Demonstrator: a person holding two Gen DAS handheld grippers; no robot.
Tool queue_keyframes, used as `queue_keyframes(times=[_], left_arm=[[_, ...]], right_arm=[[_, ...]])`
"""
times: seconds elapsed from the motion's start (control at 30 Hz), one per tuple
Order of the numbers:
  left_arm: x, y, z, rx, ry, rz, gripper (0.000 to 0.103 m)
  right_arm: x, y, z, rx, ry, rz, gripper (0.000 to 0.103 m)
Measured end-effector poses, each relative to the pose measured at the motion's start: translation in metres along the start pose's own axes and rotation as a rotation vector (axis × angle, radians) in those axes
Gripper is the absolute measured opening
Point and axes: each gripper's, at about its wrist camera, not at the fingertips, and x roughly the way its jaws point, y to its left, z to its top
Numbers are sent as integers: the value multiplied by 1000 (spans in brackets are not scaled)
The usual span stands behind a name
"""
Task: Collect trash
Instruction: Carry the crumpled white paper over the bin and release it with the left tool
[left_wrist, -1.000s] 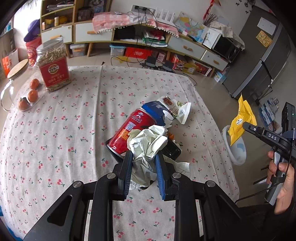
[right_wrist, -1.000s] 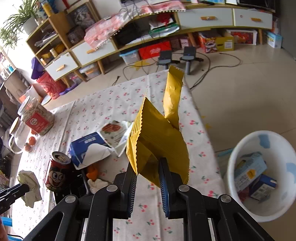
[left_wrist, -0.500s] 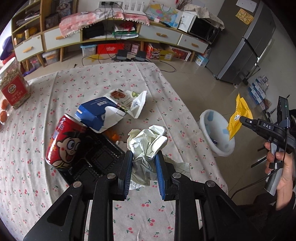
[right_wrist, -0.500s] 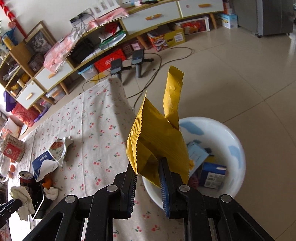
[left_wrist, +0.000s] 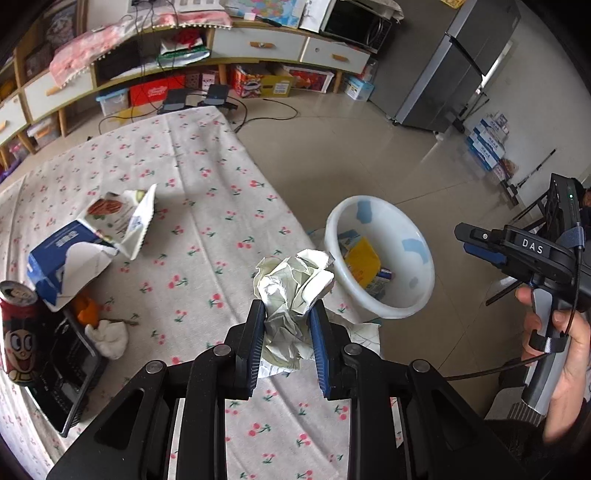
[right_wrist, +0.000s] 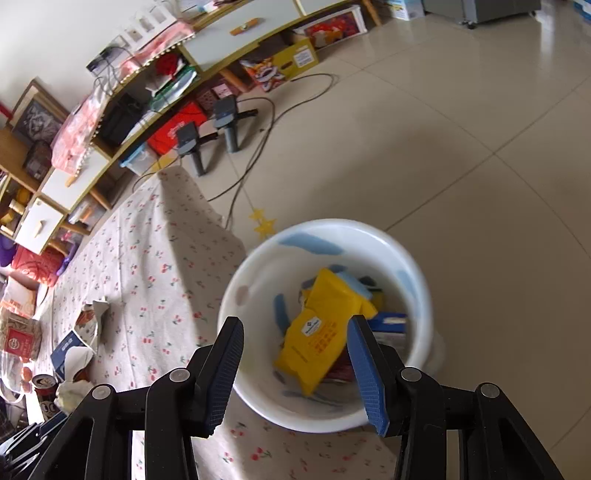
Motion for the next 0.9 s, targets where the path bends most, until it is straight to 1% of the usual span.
queue_keyframes(times=[0.17,0.33,0.5,0.6,0.7,0.8,0.83,0.87,0.9], left_arm=[[26,-37,12,52,19,-34,26],[49,-65,20,97,31,-51,26],[65,-85,26,135,24,-55,26],[74,-92,31,157,20,-51,26],[77,-96,34,170,12,-49,27],[82,-99,37,176,17,-67,34],[84,-98,38,176,29,-57,42],[86,-97,39,173,38,-41,48],[85,-96,38,166,42,-31,61]], right_arm=[[-19,-26,-4,8,-20,-50,53],[-29,-48,-12,55,-14,-63,57],[-37,-56,-15,67,-20,-85,57],[-43,-61,-16,72,-37,-106,58],[-46,-66,-18,87,-43,-108,59],[-47,-68,-20,88,-37,-133,60],[-48,-69,-21,84,-37,-146,60],[-48,-68,-21,78,-38,-158,60],[-49,-68,-21,71,-40,-167,60]])
